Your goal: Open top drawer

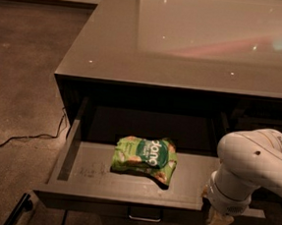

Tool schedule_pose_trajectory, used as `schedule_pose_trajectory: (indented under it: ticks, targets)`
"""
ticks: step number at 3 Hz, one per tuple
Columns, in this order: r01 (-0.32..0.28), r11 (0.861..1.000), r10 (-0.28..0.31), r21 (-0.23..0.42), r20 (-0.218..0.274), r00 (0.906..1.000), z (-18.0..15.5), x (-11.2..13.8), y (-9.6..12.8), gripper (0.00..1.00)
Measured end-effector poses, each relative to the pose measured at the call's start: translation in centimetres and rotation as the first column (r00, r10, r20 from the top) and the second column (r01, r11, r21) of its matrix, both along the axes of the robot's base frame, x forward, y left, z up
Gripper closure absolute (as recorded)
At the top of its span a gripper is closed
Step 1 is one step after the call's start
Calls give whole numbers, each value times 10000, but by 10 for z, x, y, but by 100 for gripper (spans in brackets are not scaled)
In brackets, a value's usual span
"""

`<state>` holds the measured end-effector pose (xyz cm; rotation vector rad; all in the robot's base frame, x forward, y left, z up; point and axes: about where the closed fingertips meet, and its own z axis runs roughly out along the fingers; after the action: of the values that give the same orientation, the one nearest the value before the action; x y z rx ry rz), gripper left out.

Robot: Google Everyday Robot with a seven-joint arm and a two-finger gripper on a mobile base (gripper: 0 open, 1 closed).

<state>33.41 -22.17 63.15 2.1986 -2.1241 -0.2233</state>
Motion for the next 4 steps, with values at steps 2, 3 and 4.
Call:
schedule_pose_trajectory:
  ticks: [2, 3, 4]
  targets:
    - [0, 10000, 0, -1, 1, 10000, 0, 0, 0, 40]
    - [0, 10000, 0, -1, 0, 10000, 0, 0, 0, 16]
    - [0, 10000, 0, -1, 0, 10000, 0, 0, 0, 0]
